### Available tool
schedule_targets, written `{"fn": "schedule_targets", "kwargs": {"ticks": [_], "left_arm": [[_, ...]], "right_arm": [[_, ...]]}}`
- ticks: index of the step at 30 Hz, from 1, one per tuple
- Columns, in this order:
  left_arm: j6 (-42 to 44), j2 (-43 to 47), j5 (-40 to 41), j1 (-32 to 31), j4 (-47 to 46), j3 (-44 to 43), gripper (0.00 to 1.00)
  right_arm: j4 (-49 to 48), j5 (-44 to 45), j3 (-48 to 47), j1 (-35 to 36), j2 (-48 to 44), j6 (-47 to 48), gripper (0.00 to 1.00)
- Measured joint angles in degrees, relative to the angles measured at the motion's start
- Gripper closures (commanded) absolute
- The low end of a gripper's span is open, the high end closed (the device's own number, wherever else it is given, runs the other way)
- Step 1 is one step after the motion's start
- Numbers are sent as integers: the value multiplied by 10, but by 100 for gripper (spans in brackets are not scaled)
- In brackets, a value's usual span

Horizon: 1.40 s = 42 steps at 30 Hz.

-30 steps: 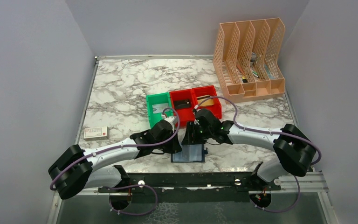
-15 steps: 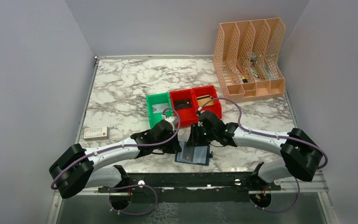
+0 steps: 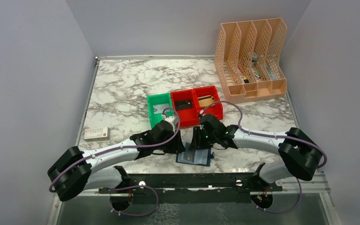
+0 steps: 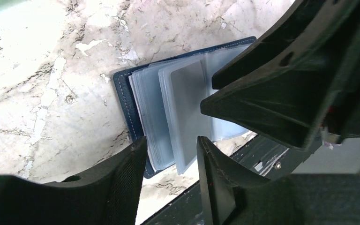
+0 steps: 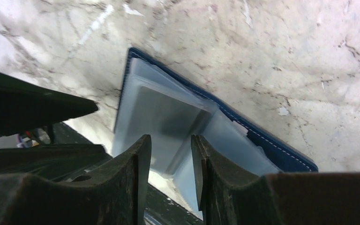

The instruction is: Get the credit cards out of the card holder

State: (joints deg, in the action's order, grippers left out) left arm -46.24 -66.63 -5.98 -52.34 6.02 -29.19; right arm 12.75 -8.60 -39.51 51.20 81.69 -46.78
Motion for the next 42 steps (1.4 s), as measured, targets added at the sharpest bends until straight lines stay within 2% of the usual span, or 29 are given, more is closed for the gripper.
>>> {"fn": "schedule_targets", "kwargs": {"ticks": [7, 15, 19, 22, 30, 36, 42], "left_arm": [[-8, -1, -5, 0, -12, 1, 52], [-14, -20, -21, -5, -35, 3, 65], [-18, -25, -26, -11, -43, 3, 68], [-19, -26, -30, -14, -46, 3, 68], [-19, -31, -23, -18, -35, 2, 56], [-18, -35, -6, -18, -15, -3, 56], [-19, -57, -2, -24, -11, -4, 61]], "right_arm": [[-25, -3, 26, -2, 23, -14, 72], [-71, -14, 54, -10, 23, -35, 83], [-83, -23, 62, -17, 23, -40, 84], [-88, -28, 65, -21, 23, -42, 85], [-91, -32, 66, -23, 23, -42, 85], [-93, -37, 66, -26, 25, -42, 85], [-97, -39, 66, -26, 28, -41, 86]]}}
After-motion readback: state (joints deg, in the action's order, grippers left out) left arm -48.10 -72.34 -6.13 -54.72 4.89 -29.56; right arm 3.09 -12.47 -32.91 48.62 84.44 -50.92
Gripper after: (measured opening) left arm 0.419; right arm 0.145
